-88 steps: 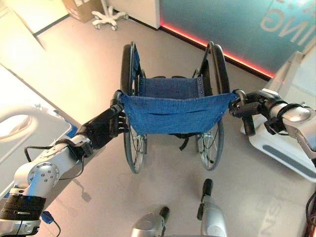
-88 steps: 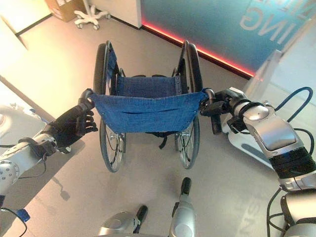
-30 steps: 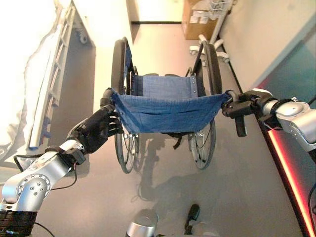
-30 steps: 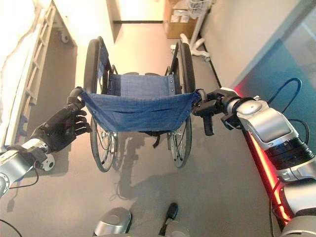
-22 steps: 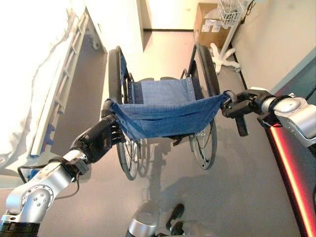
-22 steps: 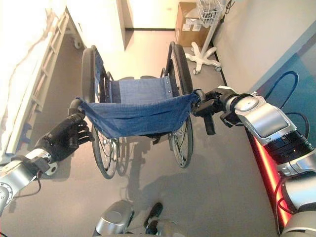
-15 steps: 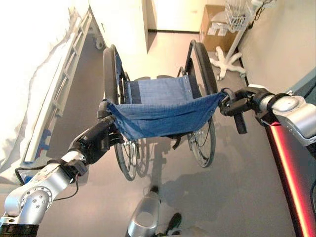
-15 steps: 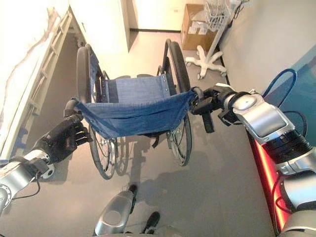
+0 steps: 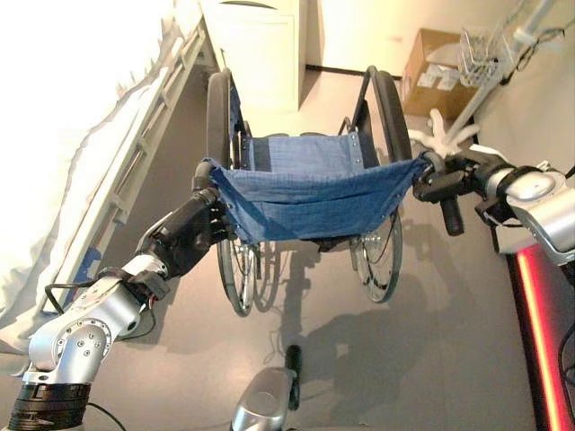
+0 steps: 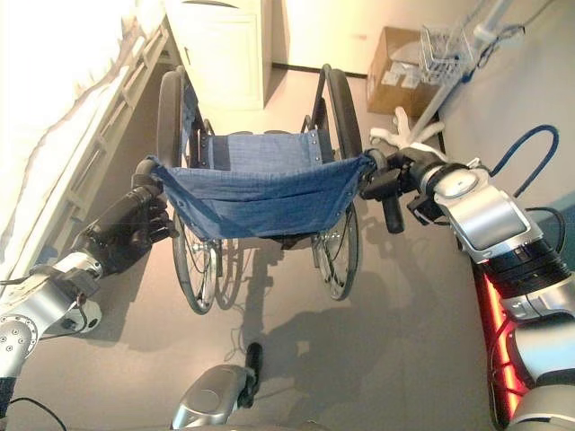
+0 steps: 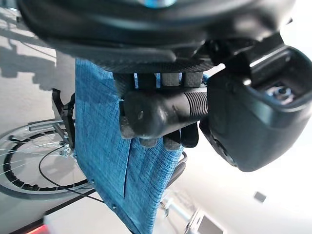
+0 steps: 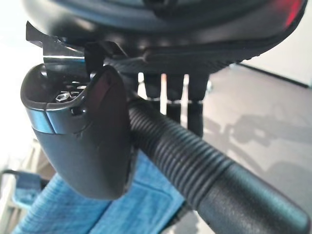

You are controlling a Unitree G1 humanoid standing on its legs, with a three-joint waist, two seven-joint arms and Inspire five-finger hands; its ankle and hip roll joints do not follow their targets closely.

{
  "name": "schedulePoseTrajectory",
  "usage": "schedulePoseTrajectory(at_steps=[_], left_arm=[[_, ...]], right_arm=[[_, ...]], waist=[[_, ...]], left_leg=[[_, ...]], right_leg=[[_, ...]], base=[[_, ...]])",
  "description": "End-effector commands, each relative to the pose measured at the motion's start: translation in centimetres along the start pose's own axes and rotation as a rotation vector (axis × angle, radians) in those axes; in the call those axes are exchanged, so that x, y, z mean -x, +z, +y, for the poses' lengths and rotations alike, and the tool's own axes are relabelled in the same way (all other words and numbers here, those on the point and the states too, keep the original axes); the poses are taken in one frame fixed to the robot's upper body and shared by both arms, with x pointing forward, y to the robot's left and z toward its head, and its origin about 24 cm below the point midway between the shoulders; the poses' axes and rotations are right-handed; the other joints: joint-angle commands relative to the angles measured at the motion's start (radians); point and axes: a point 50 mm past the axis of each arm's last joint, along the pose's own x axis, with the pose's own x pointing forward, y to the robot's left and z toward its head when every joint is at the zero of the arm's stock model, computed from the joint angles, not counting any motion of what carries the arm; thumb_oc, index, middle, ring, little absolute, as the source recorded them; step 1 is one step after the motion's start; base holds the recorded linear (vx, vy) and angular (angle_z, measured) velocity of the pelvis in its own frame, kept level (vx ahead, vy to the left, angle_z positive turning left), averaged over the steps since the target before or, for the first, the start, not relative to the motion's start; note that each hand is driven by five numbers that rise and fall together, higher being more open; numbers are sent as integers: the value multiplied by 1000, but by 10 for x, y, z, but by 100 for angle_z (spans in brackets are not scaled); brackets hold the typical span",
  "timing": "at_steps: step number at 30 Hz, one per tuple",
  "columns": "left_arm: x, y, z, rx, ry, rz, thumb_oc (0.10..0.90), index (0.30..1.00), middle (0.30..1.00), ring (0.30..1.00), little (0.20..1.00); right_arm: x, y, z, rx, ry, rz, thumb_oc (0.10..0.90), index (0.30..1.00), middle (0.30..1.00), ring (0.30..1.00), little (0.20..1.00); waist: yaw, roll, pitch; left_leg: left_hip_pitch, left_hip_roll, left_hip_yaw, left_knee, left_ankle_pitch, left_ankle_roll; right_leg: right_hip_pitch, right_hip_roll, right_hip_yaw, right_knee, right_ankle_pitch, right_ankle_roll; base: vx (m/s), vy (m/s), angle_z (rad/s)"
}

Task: Push the wheelchair next to the bed

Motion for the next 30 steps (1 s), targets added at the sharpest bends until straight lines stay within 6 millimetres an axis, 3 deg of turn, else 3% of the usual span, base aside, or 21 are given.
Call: schedulePoseTrajectory(at_steps=[1, 3, 4, 6, 7, 8, 10, 11, 12, 13, 15, 17, 22, 23, 26, 28, 30], left_arm=[[25, 95, -7, -207, 15, -364, 400, 300, 300, 300, 300], [24, 97, -6, -205, 23, -360, 400, 300, 300, 300, 300], [24, 101, -8, -209, 14, -360, 400, 300, 300, 300, 300], [25, 106, -12, -205, -3, -367, 400, 300, 300, 300, 300], [25, 107, -13, -203, -8, -369, 400, 300, 300, 300, 300], [26, 109, -16, -191, -24, -382, 400, 300, 300, 300, 300], [25, 109, -18, -184, -33, -389, 400, 300, 300, 300, 300], [23, 108, -20, -189, -51, -392, 400, 300, 300, 300, 300], [22, 108, -20, -192, -54, -395, 400, 300, 300, 300, 300], [22, 109, -20, -203, -51, -403, 400, 300, 300, 300, 300], [21, 111, -21, -210, -45, -408, 400, 300, 300, 300, 300], [20, 110, -17, -214, -20, -407, 400, 300, 300, 300, 300], [20, 105, -14, -195, 60, -399, 400, 300, 300, 300, 300], [20, 103, -9, -169, 93, -397, 400, 300, 300, 300, 300], [19, 98, -2, -146, 131, -397, 400, 300, 300, 300, 300], [18, 96, 0, -148, 147, -398, 400, 300, 300, 300, 300], [15, 91, 6, -112, 165, -391, 400, 300, 300, 300, 300]], right_arm=[[29, 88, 15, 185, 29, -518, 400, 300, 300, 300, 300], [29, 91, 17, 180, 32, -527, 400, 300, 300, 300, 300], [33, 92, 14, 192, 24, -527, 400, 300, 300, 300, 300], [36, 89, 8, 202, 7, -522, 400, 300, 300, 300, 300], [37, 89, 6, 205, 1, -519, 400, 300, 300, 300, 300], [39, 84, -3, 219, -21, -512, 400, 300, 300, 300, 300], [41, 83, -8, 224, -31, -508, 400, 300, 300, 300, 300], [43, 86, -12, 222, -44, -499, 400, 300, 300, 300, 300], [44, 89, -12, 219, -48, -497, 400, 300, 300, 300, 300], [46, 93, -12, 212, -51, -496, 400, 300, 300, 300, 300], [48, 96, -10, 200, -52, -496, 400, 300, 300, 300, 300], [47, 96, -7, 191, -31, -488, 400, 300, 300, 300, 300], [42, 96, -6, 196, 1, -474, 400, 300, 300, 300, 300], [40, 98, -5, 207, 8, -464, 400, 300, 300, 300, 300], [36, 99, -1, 222, 14, -455, 400, 300, 300, 300, 300], [35, 99, 0, 222, 17, -452, 400, 300, 300, 300, 300], [32, 94, 2, 216, 19, -430, 400, 300, 300, 300, 300]], waist=[[102, -80, -204], [91, -75, -201], [82, -63, -198], [68, -44, -186], [66, -36, -185], [51, -11, -171], [43, -2, -169], [24, 5, -167], [14, 8, -163], [1, 4, -158], [-11, 2, -154], [-21, -7, -166], [-21, -28, -194], [-19, -37, -196], [-19, -44, -185], [-21, -41, -181], [-31, -26, -173]], left_leg=[[-72, -90, -34, -35, 26, -56], [-72, -88, -71, 4, 13, -63], [-80, -86, -102, 47, 4, -73], [-97, -75, -154, 117, 13, -105], [-102, -69, -171, 129, 27, -114], [-113, -60, -237, 185, 59, -153], [-109, -61, -280, 189, 50, -162], [-53, -49, -327, 144, -11, -162], [-20, -39, -341, 121, -42, -160], [35, -19, -363, 84, -92, -157], [79, 8, -378, 56, -110, -160], [103, 49, -402, 78, -73, -175], [98, 92, -401, 159, 42, -221], [65, 94, -383, 240, 96, -237], [-19, 76, -338, 402, 120, -234], [-39, 78, -318, 427, 114, -232], [-41, 130, -241, 332, 107, -241]], right_leg=[[-79, 117, 54, 161, 438, 55], [-105, 84, 90, 132, 403, 55], [-95, 37, 97, 49, 299, 37], [-82, -7, 95, -117, 163, -29], [-86, -10, 101, -158, 145, -42], [-85, -26, 130, -274, 112, -67], [-101, -53, 153, -342, 140, -60], [-162, -110, 192, -396, 214, -37], [-186, -132, 206, -412, 252, -25], [-237, -168, 238, -441, 329, -3], [-272, -171, 258, -430, 359, 8], [-264, -135, 261, -417, 318, 10], [-216, -86, 219, -435, 261, -31], [-187, -74, 200, -453, 248, -56], [-156, -58, 171, -455, 229, -93], [-148, -51, 161, -452, 221, -102], [-108, -28, 121, -449, 194, -112]], base=[[323, -75, 16], [285, -34, 0], [297, -62, -10], [253, -119, 2], [202, -149, 43], [182, -120, 102], [209, -142, 151], [257, -210, 129], [411, -372, 115], [380, -373, 95], [311, -300, 64], [369, -279, 55], [243, -144, 75], [199, -143, 26], [166, -131, 23], [135, -63, 26], [208, 16, 23]])
